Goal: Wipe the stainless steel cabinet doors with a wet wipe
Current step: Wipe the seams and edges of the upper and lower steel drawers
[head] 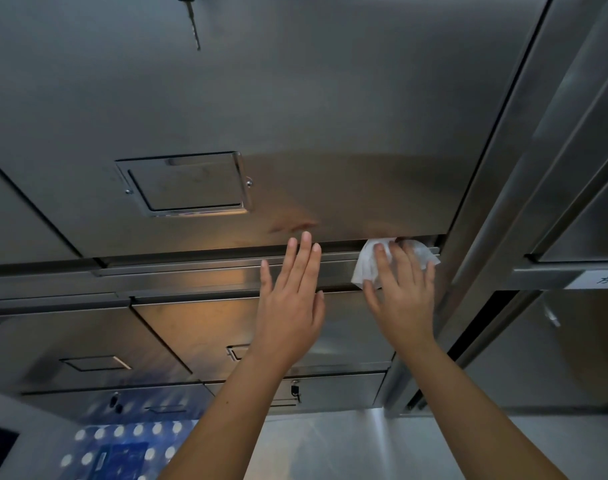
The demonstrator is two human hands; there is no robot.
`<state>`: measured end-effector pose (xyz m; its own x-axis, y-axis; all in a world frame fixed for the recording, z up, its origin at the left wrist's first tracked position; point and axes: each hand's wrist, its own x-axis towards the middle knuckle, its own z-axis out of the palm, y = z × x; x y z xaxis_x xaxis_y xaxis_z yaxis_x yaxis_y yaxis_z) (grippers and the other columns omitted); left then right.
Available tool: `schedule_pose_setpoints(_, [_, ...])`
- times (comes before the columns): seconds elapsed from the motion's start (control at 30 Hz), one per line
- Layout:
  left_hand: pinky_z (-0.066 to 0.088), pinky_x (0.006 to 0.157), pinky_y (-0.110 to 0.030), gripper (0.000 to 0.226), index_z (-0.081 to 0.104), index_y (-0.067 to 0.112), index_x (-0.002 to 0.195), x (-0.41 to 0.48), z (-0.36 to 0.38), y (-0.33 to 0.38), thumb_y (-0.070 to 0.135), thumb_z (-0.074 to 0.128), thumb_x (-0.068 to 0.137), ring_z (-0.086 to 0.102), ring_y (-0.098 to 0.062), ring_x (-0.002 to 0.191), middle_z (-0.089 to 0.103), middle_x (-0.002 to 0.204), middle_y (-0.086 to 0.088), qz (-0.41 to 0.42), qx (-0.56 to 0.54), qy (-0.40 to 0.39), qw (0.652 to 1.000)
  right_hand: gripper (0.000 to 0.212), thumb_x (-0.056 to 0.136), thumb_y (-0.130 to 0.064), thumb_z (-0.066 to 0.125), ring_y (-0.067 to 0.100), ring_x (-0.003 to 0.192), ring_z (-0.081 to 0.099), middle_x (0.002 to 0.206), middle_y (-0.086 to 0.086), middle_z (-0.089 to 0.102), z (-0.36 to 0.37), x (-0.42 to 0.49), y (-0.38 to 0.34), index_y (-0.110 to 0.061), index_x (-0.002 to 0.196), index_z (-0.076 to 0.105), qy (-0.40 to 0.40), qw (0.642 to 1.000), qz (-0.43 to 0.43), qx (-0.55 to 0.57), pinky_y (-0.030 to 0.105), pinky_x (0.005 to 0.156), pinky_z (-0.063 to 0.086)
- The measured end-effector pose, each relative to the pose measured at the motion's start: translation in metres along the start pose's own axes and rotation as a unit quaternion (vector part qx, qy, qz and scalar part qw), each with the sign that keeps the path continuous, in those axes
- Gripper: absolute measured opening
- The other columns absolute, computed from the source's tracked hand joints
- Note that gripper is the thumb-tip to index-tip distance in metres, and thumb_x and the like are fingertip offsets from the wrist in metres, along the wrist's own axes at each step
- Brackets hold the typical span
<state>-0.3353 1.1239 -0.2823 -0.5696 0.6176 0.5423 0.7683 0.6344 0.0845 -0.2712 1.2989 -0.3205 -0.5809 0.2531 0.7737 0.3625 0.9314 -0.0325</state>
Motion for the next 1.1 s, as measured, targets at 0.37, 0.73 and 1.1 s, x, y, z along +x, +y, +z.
schedule_pose_setpoints(0.37, [0.013, 0.103, -0.06, 0.062, 0.024, 0.008, 0.145, -0.014, -0.022, -0.019, 0.026, 0.035, 0.087, 0.014, -0.02, 0.142, 0.02, 0.154, -0.007, -0.012, -0.04, 0.003, 0.999, 0.033, 0.08, -0.014, 0.051, 0.023, 0.108, 0.05, 0.106, 0.013, 0.066, -0.009, 0.012, -0.013, -0.003, 0.108, 0.067, 0.059, 0.997, 0.007, 0.056, 0.045, 0.1, 0.031])
schedule_pose_setpoints(0.73, [0.006, 0.106, -0.053, 0.064, 0.012, 0.014, 0.149, -0.034, -0.04, -0.048, 0.031, 0.033, 0.092, -0.002, -0.013, 0.145, 0.01, 0.157, -0.002, -0.046, -0.056, -0.037, 0.997, 0.029, 0.081, -0.014, 0.049, 0.017, 0.097, 0.05, 0.099, 0.011, 0.068, -0.025, 0.012, -0.067, -0.003, 0.097, 0.071, 0.061, 0.987, 0.037, 0.147, 0.042, 0.1, 0.03])
schedule_pose_setpoints(1.1, [0.005, 0.106, -0.053, 0.063, 0.013, 0.015, 0.149, -0.086, -0.065, -0.114, 0.029, 0.03, 0.09, 0.0, -0.013, 0.144, 0.009, 0.157, -0.002, -0.098, -0.082, -0.075, 0.989, 0.03, 0.081, -0.014, 0.049, 0.021, 0.095, 0.052, 0.099, 0.012, 0.066, -0.04, -0.008, -0.148, -0.001, 0.098, 0.07, 0.006, 0.981, 0.004, 0.195, 0.048, 0.088, 0.046])
